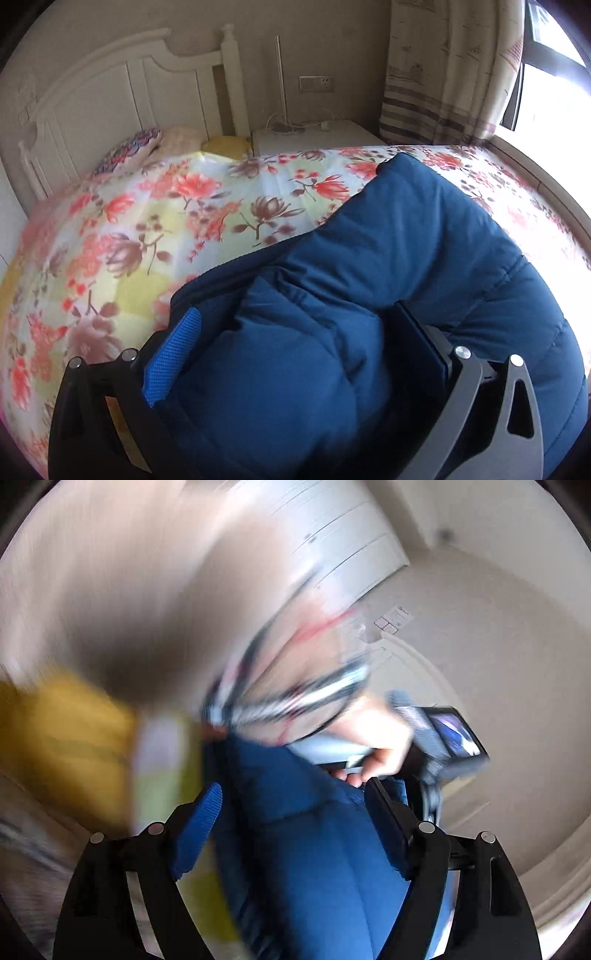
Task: Fold large clothes
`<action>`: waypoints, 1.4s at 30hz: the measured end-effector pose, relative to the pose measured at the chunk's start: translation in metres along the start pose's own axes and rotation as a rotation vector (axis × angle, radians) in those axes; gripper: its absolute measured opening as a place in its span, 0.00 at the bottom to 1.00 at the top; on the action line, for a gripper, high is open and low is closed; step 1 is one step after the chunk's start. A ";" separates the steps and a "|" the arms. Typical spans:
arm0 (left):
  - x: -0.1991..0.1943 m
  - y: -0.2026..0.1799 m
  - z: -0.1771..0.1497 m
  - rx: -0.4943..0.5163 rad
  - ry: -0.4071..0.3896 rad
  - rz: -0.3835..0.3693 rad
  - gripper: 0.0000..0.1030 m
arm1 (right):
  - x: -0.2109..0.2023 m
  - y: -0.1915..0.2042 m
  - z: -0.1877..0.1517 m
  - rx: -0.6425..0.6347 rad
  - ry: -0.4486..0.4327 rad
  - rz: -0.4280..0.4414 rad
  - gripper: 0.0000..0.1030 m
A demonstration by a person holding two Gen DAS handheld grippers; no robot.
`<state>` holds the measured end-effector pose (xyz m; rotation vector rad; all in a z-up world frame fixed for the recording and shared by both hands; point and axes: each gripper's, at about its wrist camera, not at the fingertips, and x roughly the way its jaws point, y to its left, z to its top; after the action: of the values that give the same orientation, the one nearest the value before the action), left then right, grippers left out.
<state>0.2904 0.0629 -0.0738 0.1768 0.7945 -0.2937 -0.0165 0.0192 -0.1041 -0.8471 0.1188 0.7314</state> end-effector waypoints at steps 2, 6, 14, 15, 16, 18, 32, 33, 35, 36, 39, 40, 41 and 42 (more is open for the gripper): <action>-0.002 0.004 -0.002 -0.001 -0.010 0.008 0.98 | -0.025 -0.035 -0.004 0.159 -0.037 0.017 0.70; -0.002 0.009 -0.007 -0.019 -0.024 0.008 0.98 | -0.061 -0.125 -0.048 0.543 -0.035 0.027 0.69; -0.001 0.012 -0.006 -0.034 -0.016 -0.007 0.98 | -0.007 -0.103 -0.087 0.556 0.210 0.054 0.74; -0.003 0.012 -0.006 -0.023 -0.017 0.018 0.98 | 0.000 -0.097 -0.085 0.531 0.203 0.022 0.75; -0.005 0.012 -0.005 -0.009 -0.014 0.049 0.98 | 0.005 -0.094 -0.083 0.525 0.210 0.009 0.75; -0.016 0.011 -0.002 0.002 0.003 0.137 0.98 | 0.012 -0.092 -0.080 0.499 0.239 0.014 0.75; -0.097 -0.053 -0.087 0.077 -0.001 0.362 0.98 | 0.026 -0.085 -0.086 0.447 0.255 0.055 0.76; -0.097 -0.050 -0.088 0.064 0.004 0.352 0.98 | 0.024 -0.087 -0.085 0.443 0.254 0.068 0.76; -0.095 -0.046 -0.086 0.049 0.013 0.343 0.98 | 0.018 -0.098 -0.083 0.451 0.251 0.121 0.75; -0.095 -0.045 -0.086 0.045 0.010 0.336 0.98 | 0.013 -0.103 -0.082 0.458 0.241 0.141 0.72; -0.093 -0.035 -0.088 0.011 0.002 0.289 0.98 | -0.002 -0.140 -0.085 0.528 0.172 0.099 0.70; -0.093 -0.032 -0.090 -0.005 -0.002 0.269 0.98 | -0.004 -0.154 -0.087 0.562 0.155 0.073 0.70; -0.093 -0.028 -0.091 -0.019 -0.007 0.253 0.98 | -0.004 -0.169 -0.089 0.601 0.136 0.058 0.70; -0.092 -0.025 -0.092 -0.034 -0.013 0.236 0.98 | 0.000 -0.185 -0.092 0.644 0.120 0.052 0.68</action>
<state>0.1600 0.0815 -0.0719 0.2344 0.7568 -0.0582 0.1173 -0.1273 -0.0479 -0.2712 0.4585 0.6344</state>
